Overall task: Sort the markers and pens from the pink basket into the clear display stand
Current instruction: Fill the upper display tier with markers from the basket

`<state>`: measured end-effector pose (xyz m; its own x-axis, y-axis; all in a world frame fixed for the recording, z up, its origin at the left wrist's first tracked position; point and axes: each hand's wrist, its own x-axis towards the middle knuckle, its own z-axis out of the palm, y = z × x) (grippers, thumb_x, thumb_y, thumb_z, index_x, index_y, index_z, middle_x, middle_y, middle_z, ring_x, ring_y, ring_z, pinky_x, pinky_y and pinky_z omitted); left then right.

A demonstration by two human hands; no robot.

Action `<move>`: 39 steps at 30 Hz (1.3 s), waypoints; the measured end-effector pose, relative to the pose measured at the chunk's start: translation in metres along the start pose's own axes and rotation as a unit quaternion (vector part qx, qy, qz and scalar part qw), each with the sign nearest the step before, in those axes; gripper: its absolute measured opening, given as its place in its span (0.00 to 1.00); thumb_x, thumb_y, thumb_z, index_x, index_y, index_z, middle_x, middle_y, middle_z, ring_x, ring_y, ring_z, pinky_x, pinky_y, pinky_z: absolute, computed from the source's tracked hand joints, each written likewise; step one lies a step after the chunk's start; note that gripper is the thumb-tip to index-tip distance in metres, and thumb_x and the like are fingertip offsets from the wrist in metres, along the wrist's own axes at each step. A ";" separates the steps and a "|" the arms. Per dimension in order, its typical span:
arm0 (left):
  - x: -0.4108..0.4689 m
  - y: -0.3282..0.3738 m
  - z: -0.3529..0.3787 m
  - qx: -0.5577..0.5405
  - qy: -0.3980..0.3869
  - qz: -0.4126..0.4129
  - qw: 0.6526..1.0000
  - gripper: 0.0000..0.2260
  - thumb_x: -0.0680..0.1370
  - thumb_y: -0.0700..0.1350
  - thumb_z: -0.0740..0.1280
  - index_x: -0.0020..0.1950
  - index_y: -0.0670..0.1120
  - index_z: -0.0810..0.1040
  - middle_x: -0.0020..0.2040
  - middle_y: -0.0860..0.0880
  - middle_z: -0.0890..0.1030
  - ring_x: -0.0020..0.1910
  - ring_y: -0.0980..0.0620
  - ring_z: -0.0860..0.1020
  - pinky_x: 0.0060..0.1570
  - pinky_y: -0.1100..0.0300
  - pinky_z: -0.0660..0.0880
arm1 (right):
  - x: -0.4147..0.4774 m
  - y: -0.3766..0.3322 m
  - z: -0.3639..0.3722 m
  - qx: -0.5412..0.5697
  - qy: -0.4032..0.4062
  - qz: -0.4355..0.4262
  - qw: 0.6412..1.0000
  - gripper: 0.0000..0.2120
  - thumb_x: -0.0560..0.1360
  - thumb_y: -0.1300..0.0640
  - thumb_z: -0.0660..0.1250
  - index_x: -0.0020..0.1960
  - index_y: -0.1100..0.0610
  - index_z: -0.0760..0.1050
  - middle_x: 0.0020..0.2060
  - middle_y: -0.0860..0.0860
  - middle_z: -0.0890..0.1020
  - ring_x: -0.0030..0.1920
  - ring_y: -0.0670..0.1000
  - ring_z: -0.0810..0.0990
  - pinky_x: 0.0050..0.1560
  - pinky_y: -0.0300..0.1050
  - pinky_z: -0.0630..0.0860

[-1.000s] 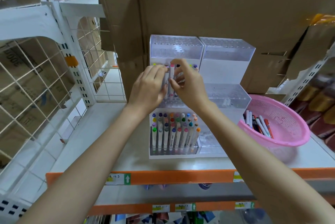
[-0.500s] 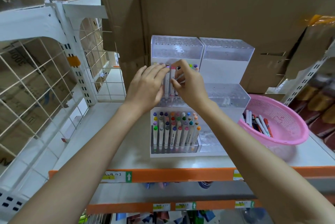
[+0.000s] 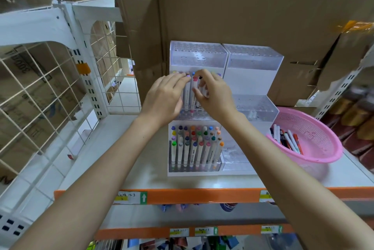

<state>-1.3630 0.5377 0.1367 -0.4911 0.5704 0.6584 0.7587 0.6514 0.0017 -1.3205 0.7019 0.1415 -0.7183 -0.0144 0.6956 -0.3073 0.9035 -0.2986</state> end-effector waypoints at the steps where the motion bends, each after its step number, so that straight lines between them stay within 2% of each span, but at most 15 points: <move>1: 0.000 0.000 0.000 0.000 0.000 -0.001 1.000 0.25 0.71 0.35 0.67 0.68 0.42 0.72 0.67 0.43 0.74 0.67 0.44 0.71 0.67 0.48 0.67 | 0.000 0.001 -0.001 -0.014 0.008 -0.006 1.000 0.15 0.74 0.59 0.69 0.60 0.59 0.72 0.45 0.52 0.77 0.46 0.53 0.75 0.40 0.44 0.71; 3: 0.001 0.001 0.000 0.001 0.001 -0.003 1.000 0.23 0.72 0.36 0.67 0.68 0.42 0.72 0.66 0.44 0.75 0.67 0.45 0.71 0.67 0.47 0.67 | 0.001 0.004 -0.002 -0.048 0.020 -0.022 0.998 0.17 0.74 0.56 0.69 0.61 0.59 0.73 0.51 0.54 0.79 0.52 0.54 0.76 0.44 0.41 0.70; 7: 0.004 0.006 -0.001 0.007 0.026 -0.016 1.000 0.21 0.74 0.41 0.67 0.67 0.42 0.72 0.64 0.44 0.76 0.65 0.45 0.73 0.66 0.48 0.65 | -0.002 0.012 -0.007 -0.108 0.028 -0.046 0.993 0.19 0.74 0.51 0.69 0.63 0.56 0.73 0.55 0.53 0.78 0.54 0.56 0.76 0.49 0.49 0.74; 12: 0.015 0.033 0.001 -0.005 0.043 -0.002 0.999 0.19 0.75 0.44 0.64 0.65 0.42 0.74 0.62 0.45 0.78 0.62 0.46 0.74 0.65 0.50 0.66 | -0.017 0.029 -0.018 -0.126 0.007 -0.044 0.991 0.23 0.73 0.51 0.69 0.66 0.57 0.72 0.61 0.54 0.76 0.58 0.58 0.76 0.51 0.53 0.74; 18: 0.029 0.092 0.022 -0.034 0.044 0.029 0.998 0.19 0.73 0.44 0.67 0.64 0.43 0.75 0.61 0.46 0.78 0.61 0.45 0.75 0.65 0.50 0.66 | -0.046 0.065 -0.051 -0.139 -0.034 -0.012 0.990 0.26 0.74 0.45 0.57 0.67 0.57 0.71 0.62 0.56 0.76 0.59 0.59 0.76 0.53 0.54 0.74; 22: 0.041 0.143 0.048 -0.059 0.034 0.060 0.996 0.18 0.73 0.46 0.63 0.61 0.43 0.76 0.58 0.46 0.79 0.57 0.45 0.77 0.62 0.51 0.68 | -0.077 0.107 -0.088 -0.148 -0.030 0.016 0.988 0.23 0.72 0.50 0.64 0.66 0.57 0.72 0.61 0.56 0.77 0.59 0.60 0.76 0.53 0.53 0.74; 25: 0.054 0.188 0.072 -0.075 0.004 0.077 0.994 0.19 0.72 0.48 0.58 0.59 0.44 0.77 0.55 0.47 0.80 0.53 0.44 0.78 0.58 0.51 0.70 | -0.103 0.145 -0.117 -0.165 -0.036 0.045 0.985 0.23 0.70 0.55 0.70 0.64 0.57 0.73 0.59 0.54 0.78 0.58 0.59 0.76 0.54 0.52 0.74; 28: 0.066 0.228 0.098 -0.091 -0.036 0.091 0.991 0.21 0.71 0.49 0.55 0.58 0.44 0.77 0.54 0.47 0.80 0.53 0.44 0.78 0.58 0.49 0.71 | -0.130 0.182 -0.139 -0.195 -0.057 0.065 0.977 0.23 0.69 0.56 0.72 0.63 0.57 0.74 0.57 0.54 0.79 0.55 0.58 0.77 0.51 0.53 0.76; 31: 0.072 0.259 0.124 -0.090 -0.061 0.107 0.988 0.20 0.71 0.48 0.54 0.56 0.44 0.78 0.51 0.48 0.80 0.52 0.45 0.78 0.56 0.51 0.71 | -0.150 0.215 -0.153 -0.195 -0.077 0.088 0.974 0.21 0.69 0.56 0.71 0.62 0.57 0.74 0.54 0.54 0.79 0.53 0.59 0.78 0.49 0.53 0.76; 34: 0.076 0.284 0.147 -0.091 -0.079 0.092 0.988 0.21 0.69 0.47 0.52 0.54 0.44 0.78 0.48 0.48 0.81 0.48 0.44 0.79 0.48 0.52 0.70 | -0.163 0.243 -0.156 -0.190 -0.124 0.143 0.963 0.20 0.72 0.54 0.68 0.63 0.56 0.74 0.54 0.55 0.79 0.54 0.59 0.77 0.50 0.54 0.75; 36: 0.081 0.296 0.158 -0.102 -0.109 0.067 0.987 0.18 0.71 0.45 0.55 0.56 0.44 0.78 0.50 0.47 0.80 0.50 0.43 0.78 0.47 0.51 0.71 | -0.169 0.261 -0.153 -0.192 -0.165 0.180 0.951 0.20 0.74 0.52 0.66 0.64 0.56 0.72 0.55 0.55 0.78 0.55 0.59 0.76 0.51 0.54 0.74; 39: 0.091 0.304 0.175 -0.063 -0.219 0.030 0.973 0.16 0.75 0.42 0.61 0.62 0.44 0.73 0.58 0.46 0.76 0.58 0.43 0.74 0.52 0.51 0.68 | -0.172 0.280 -0.148 -0.193 -0.211 0.217 0.933 0.21 0.76 0.51 0.63 0.67 0.55 0.69 0.57 0.55 0.76 0.57 0.59 0.75 0.52 0.52 0.73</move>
<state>-1.2521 0.8747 0.0652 -0.5594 0.7813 0.2768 0.8240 0.5605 0.0833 -1.1905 1.0210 0.0346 -0.9296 0.2947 0.2212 0.2588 0.9495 -0.1772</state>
